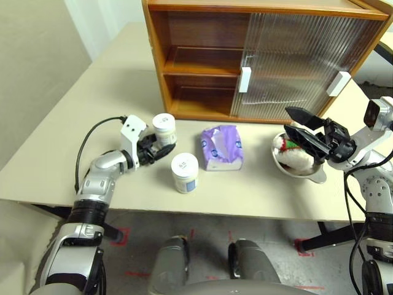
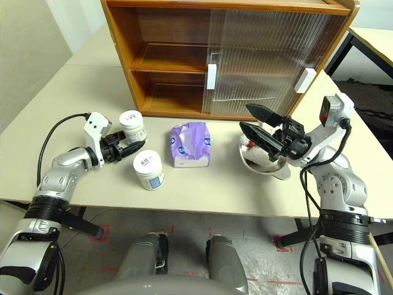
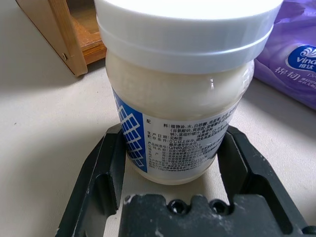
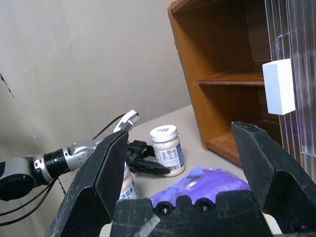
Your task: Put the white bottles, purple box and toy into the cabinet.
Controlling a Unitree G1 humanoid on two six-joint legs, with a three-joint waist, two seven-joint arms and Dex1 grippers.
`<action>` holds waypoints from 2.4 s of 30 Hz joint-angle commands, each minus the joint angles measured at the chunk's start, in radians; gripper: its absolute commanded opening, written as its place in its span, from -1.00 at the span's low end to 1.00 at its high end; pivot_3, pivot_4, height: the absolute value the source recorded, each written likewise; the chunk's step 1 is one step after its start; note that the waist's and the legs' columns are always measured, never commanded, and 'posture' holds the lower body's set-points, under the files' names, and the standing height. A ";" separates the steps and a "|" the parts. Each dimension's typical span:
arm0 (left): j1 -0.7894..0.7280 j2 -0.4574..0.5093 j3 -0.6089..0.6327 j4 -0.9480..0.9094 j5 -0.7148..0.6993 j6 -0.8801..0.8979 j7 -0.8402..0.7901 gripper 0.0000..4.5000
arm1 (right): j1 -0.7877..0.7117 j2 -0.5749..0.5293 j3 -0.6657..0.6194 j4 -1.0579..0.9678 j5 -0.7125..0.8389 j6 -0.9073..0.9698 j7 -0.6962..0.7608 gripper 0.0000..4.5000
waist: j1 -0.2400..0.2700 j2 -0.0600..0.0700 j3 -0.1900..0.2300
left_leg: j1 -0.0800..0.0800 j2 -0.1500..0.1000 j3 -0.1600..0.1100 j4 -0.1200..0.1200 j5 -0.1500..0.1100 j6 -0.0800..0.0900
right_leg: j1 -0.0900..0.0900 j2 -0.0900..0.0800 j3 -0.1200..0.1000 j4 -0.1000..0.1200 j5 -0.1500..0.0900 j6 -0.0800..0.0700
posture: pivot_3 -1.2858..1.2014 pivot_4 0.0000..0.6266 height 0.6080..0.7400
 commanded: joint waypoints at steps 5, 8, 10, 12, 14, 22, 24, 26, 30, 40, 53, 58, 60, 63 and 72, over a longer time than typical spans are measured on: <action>-0.191 -0.032 -0.006 0.069 0.045 -0.028 0.067 0.34 | -0.036 0.024 0.030 0.051 -0.064 -0.096 0.006 1.00 | -0.002 -0.001 0.000 | -0.002 0.000 0.000 0.000 0.000 0.000 | 0.001 0.001 -0.001 0.000 0.000 0.000 | 0.00 -0.88 1.00; -0.247 -0.064 -0.001 0.123 0.049 -0.026 0.100 0.34 | -0.041 0.046 0.038 0.054 -0.083 -0.130 -0.002 1.00 | -0.010 -0.001 0.000 | -0.004 -0.002 -0.001 0.001 0.001 0.001 | 0.003 0.003 0.001 0.000 0.006 0.010 | 0.00 -0.88 1.00; -0.290 -0.084 -0.016 0.187 0.077 -0.056 0.126 0.34 | -0.034 0.055 0.044 0.060 -0.099 -0.146 -0.017 1.00 | -0.020 -0.001 0.000 | -0.004 -0.002 0.000 0.002 0.001 0.001 | 0.003 0.005 0.001 0.000 0.008 0.016 | 0.00 -0.88 1.00; -0.340 -0.110 -0.018 0.273 0.097 -0.089 0.164 0.34 | -0.025 0.055 0.042 0.065 -0.099 -0.145 -0.020 1.00 | -0.023 -0.001 0.000 | -0.004 -0.002 -0.001 0.002 0.001 0.001 | 0.003 0.006 0.001 0.000 0.006 0.016 | -0.01 -0.88 1.00; -0.401 -0.145 -0.024 0.381 0.122 -0.124 0.207 0.34 | -0.012 0.047 0.034 0.055 -0.088 -0.135 -0.018 1.00 | -0.024 -0.002 0.000 | -0.005 -0.001 -0.001 0.002 0.001 0.001 | 0.001 0.007 0.003 0.000 0.006 0.015 | -0.01 -0.88 1.00; -0.546 -0.208 -0.013 0.641 0.179 -0.238 0.315 0.34 | -0.001 0.081 0.063 -0.007 -0.099 -0.148 -0.068 1.00 | -0.032 -0.003 0.001 | -0.007 0.000 0.000 0.001 0.001 0.001 | 0.000 0.013 0.004 0.000 0.005 0.014 | -0.04 -0.86 1.00; -0.566 -0.216 -0.001 0.680 0.174 -0.254 0.335 0.34 | 0.004 0.100 0.079 -0.028 -0.118 -0.159 -0.096 1.00 | -0.038 -0.003 0.001 | -0.007 0.000 -0.001 0.001 0.001 0.001 | 0.000 0.013 0.004 0.000 0.004 0.016 | -0.05 -0.85 1.00; -0.586 -0.230 0.014 0.716 0.166 -0.266 0.367 0.34 | 0.011 0.121 0.085 -0.036 -0.131 -0.167 -0.132 1.00 | -0.046 -0.003 0.001 | -0.007 0.000 0.000 0.002 0.001 0.001 | 0.000 0.013 0.004 0.000 0.004 0.016 | -0.06 -0.85 1.00; -0.615 -0.246 0.009 0.770 0.187 -0.283 0.418 0.34 | 0.023 0.119 0.091 -0.036 -0.124 -0.162 -0.126 1.00 | -0.053 -0.003 0.001 | -0.007 0.000 0.000 0.003 0.001 0.001 | 0.000 0.011 0.004 0.000 0.004 0.016 | -0.06 -0.84 1.00; -0.662 -0.268 -0.001 0.846 0.239 -0.289 0.510 0.34 | 0.049 0.124 0.104 -0.096 -0.059 -0.110 -0.126 1.00 | -0.058 -0.003 0.001 | -0.007 0.000 0.000 0.003 0.001 0.001 | 0.000 0.012 0.004 0.001 0.004 0.016 | -0.06 -0.82 1.00; -0.667 -0.282 0.080 0.890 0.221 -0.292 0.535 0.34 | 0.071 0.102 0.060 -0.183 -0.018 -0.088 -0.171 1.00 | -0.093 -0.004 0.001 | -0.007 0.000 -0.001 0.003 0.001 0.001 | 0.000 0.012 0.004 0.001 0.004 0.016 | -0.13 -0.85 1.00; -0.676 -0.289 0.088 0.905 0.230 -0.277 0.535 0.34 | 0.109 0.065 0.058 -0.200 -0.019 -0.079 -0.173 1.00 | -0.112 -0.004 0.001 | -0.007 0.000 -0.001 0.003 0.001 0.001 | 0.000 0.012 0.004 0.001 0.004 0.016 | -0.14 -0.87 1.00; -0.679 -0.292 0.090 0.908 0.232 -0.271 0.536 0.34 | 0.114 0.062 0.055 -0.204 -0.013 -0.077 -0.174 1.00 | -0.124 -0.004 0.001 | -0.007 0.000 -0.001 0.003 0.001 0.001 | 0.000 0.012 0.004 0.001 0.004 0.016 | -0.14 -0.88 1.00; -0.679 -0.304 0.114 0.909 0.210 -0.263 0.526 0.34 | 0.114 0.063 0.056 -0.207 -0.009 -0.075 -0.180 1.00 | -0.136 -0.004 0.001 | -0.007 0.000 -0.002 0.003 0.001 0.001 | 0.000 0.012 0.004 0.001 0.005 0.017 | -0.14 -0.89 1.00; -0.662 -0.310 0.151 0.906 0.200 -0.243 0.511 0.99 | 0.106 0.080 0.087 -0.202 -0.004 -0.060 -0.179 1.00 | -0.159 -0.004 0.001 | -0.005 0.000 -0.004 0.003 0.001 0.001 | 0.002 0.012 0.004 0.002 0.005 0.018 | -0.11 -0.89 1.00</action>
